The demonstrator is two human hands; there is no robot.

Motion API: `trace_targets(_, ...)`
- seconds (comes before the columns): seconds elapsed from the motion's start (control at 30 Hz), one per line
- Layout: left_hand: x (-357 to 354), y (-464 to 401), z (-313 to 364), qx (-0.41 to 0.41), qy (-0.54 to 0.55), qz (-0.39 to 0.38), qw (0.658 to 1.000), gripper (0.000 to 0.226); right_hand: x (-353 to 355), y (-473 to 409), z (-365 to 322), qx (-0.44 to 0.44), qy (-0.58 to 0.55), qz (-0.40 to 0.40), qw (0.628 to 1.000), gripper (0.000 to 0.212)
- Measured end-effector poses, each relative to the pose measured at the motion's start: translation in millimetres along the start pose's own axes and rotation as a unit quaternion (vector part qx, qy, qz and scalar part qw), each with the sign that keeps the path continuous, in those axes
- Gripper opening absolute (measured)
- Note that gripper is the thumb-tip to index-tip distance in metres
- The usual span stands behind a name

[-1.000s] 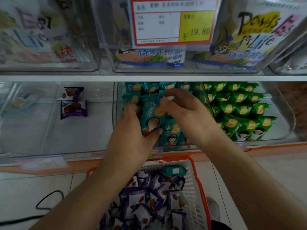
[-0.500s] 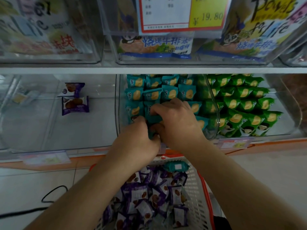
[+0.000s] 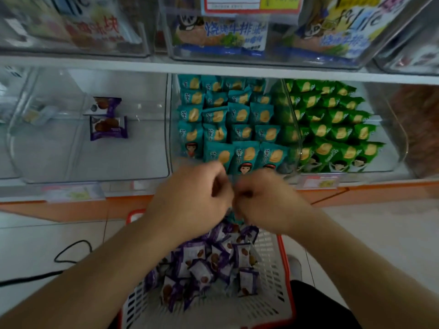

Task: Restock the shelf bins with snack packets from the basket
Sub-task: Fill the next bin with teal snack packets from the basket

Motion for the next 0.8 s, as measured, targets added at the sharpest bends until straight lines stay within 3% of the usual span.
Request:
trace_targets(0.07, -35, 10, -13, 0.038, 0.011, -0.096, 0.995, 0.017, -64, -13, 42, -0.066, 0.135, -0.080, 0.985, 0.019)
trace_targets(0.13, -75, 23, -36, 0.091, 0.009, -0.194, 0.977, 0.014, -119, -25, 88, -0.127, 0.195, -0.137, 0.963, 0.030)
trace_targets(0.23, -134, 44, -75, 0.166, 0.028, -0.276, 0.946, 0.009, -163, -41, 132, -0.154, 0.272, -0.120, 0.942, 0.055)
trace_targets(0.33, -177, 53, -109, 0.225, 0.066, -0.321, 0.918, 0.026, -184, -51, 142, -0.132, 0.347, -0.104, 0.923, 0.059)
trace_targets(0.43, -208, 46, -131, 0.278, 0.112, -0.311, 0.902, 0.049, -187, -61, 147, -0.149, 0.315, -0.066, 0.935, 0.061)
trace_targets(0.6, -239, 44, -150, 0.361, 0.174, -0.251, 0.881, 0.069, -199, -73, 155, -0.109, 0.289, -0.039, 0.950, 0.053)
trace_targets(0.7, -248, 50, -158, 0.391, 0.194, -0.211, 0.875, 0.056, -202, -74, 160, -0.111, 0.311, -0.053, 0.942, 0.053)
trace_targets(0.8, -241, 49, -156, 0.382, 0.189, -0.179, 0.887, 0.027, -179, -70, 138, -0.060, 0.314, -0.002, 0.948, 0.048)
Point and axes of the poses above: each hand's wrist, its own y-axis away from the middle knuckle, its own x-axis out of the back of the hand, z = x × y, the point moved 8 cm from there along -y, towards the middle knuckle, and after that the axes turned 15 degrees about -x, right-handed, at the moved point
